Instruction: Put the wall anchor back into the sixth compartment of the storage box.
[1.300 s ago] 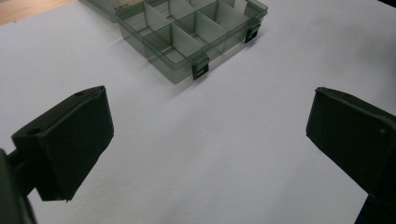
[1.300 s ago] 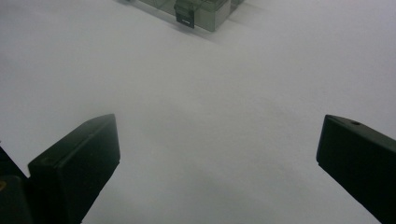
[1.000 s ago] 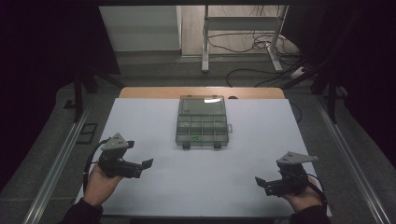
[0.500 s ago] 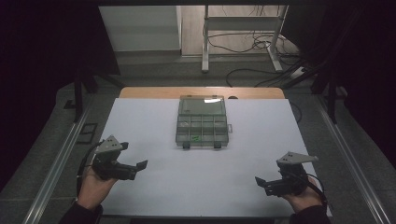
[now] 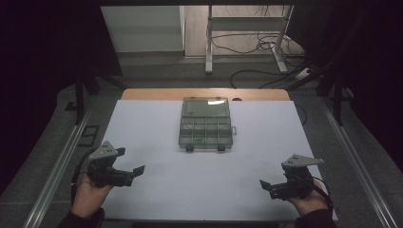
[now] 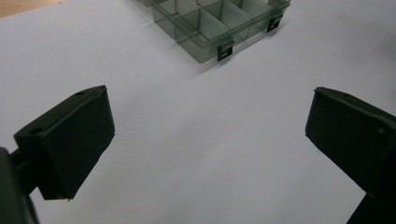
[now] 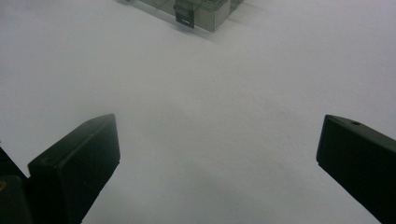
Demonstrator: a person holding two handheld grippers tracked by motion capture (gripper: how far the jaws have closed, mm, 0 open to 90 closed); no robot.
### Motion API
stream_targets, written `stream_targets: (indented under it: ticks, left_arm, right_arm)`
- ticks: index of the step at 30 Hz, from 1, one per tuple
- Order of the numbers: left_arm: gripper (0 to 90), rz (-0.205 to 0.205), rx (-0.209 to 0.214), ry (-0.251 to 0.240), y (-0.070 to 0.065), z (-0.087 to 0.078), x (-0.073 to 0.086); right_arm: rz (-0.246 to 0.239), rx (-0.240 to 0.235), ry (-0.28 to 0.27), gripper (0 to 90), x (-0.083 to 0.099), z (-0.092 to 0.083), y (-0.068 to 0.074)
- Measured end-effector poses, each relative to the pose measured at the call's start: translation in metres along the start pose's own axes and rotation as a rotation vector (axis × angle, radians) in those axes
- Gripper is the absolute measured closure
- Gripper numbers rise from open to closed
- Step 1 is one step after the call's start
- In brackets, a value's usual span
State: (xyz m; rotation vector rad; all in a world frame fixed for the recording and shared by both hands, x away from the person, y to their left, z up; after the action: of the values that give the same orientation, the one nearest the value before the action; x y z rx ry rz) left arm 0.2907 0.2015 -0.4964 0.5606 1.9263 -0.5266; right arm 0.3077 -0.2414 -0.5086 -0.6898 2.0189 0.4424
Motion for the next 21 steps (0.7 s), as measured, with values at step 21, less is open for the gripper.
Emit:
stream_targets:
  ticks: [21]
  left_arm:
    - [1.6,-0.028,-0.045,-0.03,0.008,-0.026,0.007]
  right_arm:
    - [0.002,0.0,0.002,0.0,0.0,0.0,0.0]
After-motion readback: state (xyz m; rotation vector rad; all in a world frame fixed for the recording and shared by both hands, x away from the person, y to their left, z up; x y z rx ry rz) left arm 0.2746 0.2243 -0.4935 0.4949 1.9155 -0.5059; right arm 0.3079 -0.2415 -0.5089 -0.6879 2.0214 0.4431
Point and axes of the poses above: each handheld gripper's, and its own axes: z roughly forward along the jaws, x roughly out of its underside, y roughly to its left, the point moved 9 cm from there along z, roughly forward along the jaws, and after that the axes turned 15 degrees about -y, right-handed, at the moved point
